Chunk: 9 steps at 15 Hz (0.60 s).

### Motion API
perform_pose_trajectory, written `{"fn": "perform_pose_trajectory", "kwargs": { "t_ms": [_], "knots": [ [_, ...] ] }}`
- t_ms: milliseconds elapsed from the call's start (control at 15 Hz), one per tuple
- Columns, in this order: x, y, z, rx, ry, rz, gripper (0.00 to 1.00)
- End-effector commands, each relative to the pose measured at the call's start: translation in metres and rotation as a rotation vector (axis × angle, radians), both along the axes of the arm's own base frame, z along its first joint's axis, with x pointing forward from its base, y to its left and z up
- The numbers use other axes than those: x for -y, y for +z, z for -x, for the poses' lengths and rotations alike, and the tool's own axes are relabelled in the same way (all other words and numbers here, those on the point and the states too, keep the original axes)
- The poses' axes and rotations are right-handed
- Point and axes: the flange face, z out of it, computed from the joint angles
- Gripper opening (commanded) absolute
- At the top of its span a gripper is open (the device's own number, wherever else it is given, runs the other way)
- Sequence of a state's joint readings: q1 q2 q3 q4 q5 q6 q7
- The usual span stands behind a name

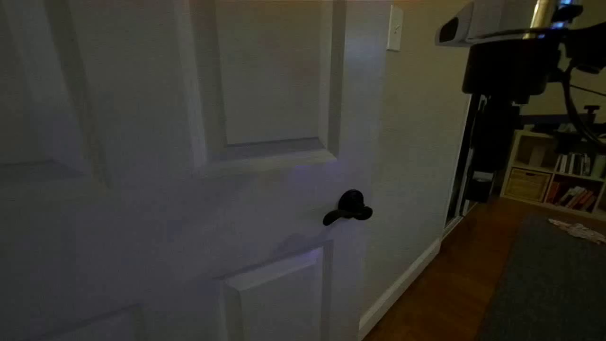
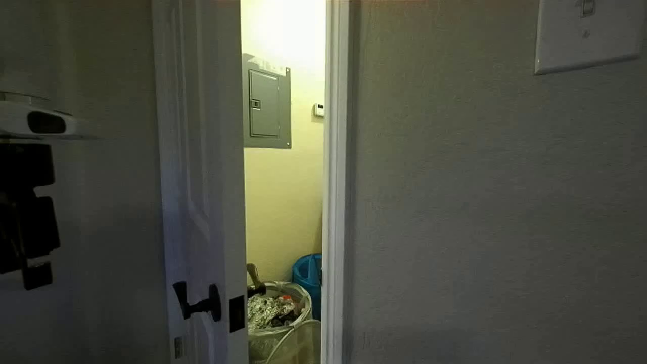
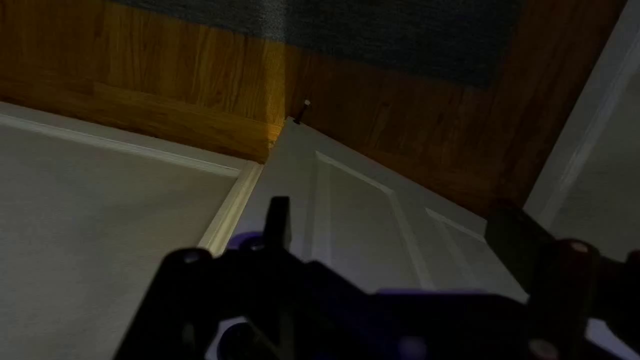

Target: Close the door

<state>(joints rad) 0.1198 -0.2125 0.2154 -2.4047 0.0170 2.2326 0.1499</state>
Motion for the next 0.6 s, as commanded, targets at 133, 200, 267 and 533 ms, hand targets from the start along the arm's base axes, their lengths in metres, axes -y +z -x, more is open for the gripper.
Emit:
{"fn": "perform_pose_trajectory", "kwargs": {
  "t_ms": [133, 200, 267, 533],
  "knots": [
    [-0.0001, 0.0004, -0.0001, -0.001, 0.000, 0.000, 1.00],
    [-0.0001, 0.0004, -0.0001, -0.001, 0.000, 0.000, 1.00],
    [-0.0001, 0.0004, -0.0001, -0.001, 0.000, 0.000, 1.00],
    [0.0004, -0.0032, 0.0001, 0.016, -0.011, 0.000, 1.00]
  ]
}}
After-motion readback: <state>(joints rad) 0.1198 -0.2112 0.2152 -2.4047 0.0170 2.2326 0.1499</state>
